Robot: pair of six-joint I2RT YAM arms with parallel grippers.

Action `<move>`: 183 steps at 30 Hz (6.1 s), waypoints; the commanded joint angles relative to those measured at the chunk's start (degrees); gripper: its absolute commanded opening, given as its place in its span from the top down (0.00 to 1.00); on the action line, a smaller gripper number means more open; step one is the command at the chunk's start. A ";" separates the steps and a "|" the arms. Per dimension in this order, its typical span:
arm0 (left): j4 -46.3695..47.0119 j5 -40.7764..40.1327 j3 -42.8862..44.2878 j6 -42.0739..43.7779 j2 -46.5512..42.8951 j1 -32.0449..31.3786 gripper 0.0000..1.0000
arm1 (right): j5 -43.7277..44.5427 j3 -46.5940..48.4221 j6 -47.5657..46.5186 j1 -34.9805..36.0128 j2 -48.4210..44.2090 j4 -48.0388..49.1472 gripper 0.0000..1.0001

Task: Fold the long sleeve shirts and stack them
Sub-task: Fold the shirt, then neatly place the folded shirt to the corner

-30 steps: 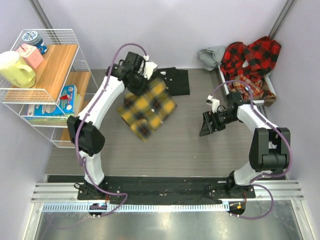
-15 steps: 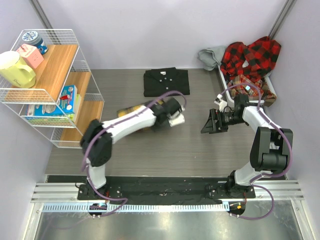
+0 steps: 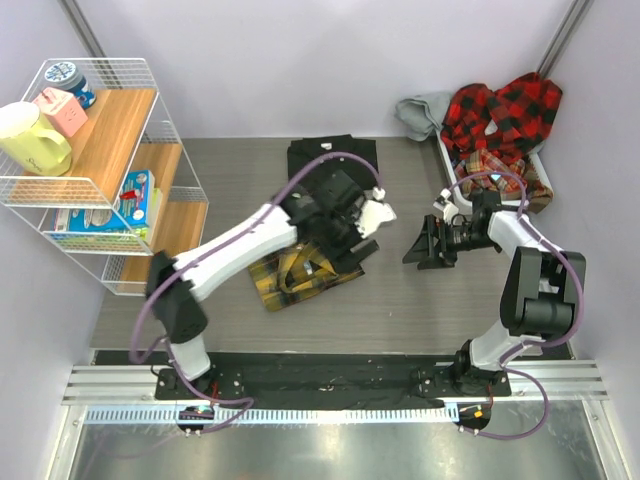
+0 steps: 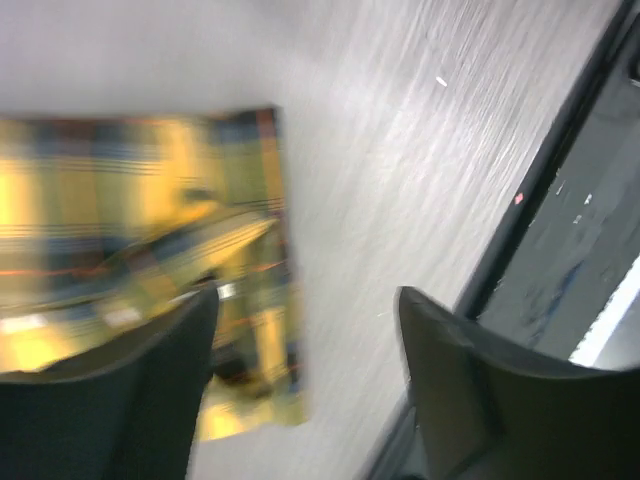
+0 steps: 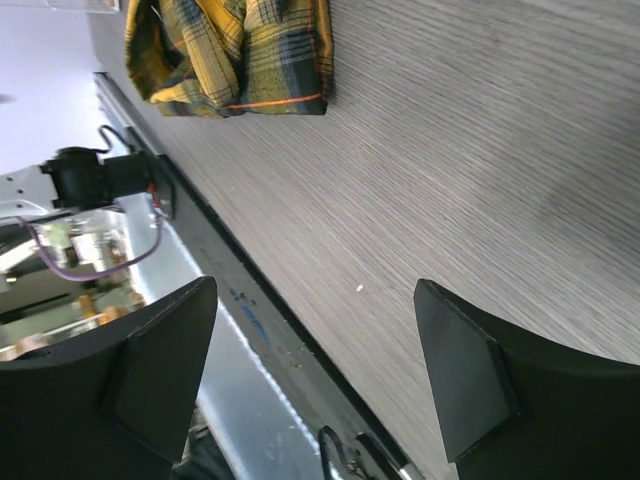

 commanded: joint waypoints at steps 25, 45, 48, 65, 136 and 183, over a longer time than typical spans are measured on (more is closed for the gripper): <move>6.93 13.54 -22.04 15.21 5.29 -3.84 0.67 | -1.21 8.47 8.84 -3.72 8.46 3.56 0.21; 5.51 3.82 -13.82 24.32 0.12 16.43 0.56 | 4.78 8.40 4.53 -3.73 5.83 -2.24 0.22; 7.98 1.00 -18.66 23.71 2.40 16.70 0.60 | 4.87 6.73 3.92 -3.55 5.04 -3.21 0.23; 24.32 26.48 -26.74 -18.13 -11.46 9.11 0.41 | 16.11 18.32 -7.49 -1.18 12.07 -8.66 0.32; 56.62 11.98 -56.29 -49.88 -11.20 32.40 0.88 | 18.93 11.48 -2.69 12.15 17.79 4.25 0.62; 50.55 2.23 -49.35 -41.63 -13.14 26.01 1.00 | 29.74 10.41 18.60 23.17 13.57 27.89 0.99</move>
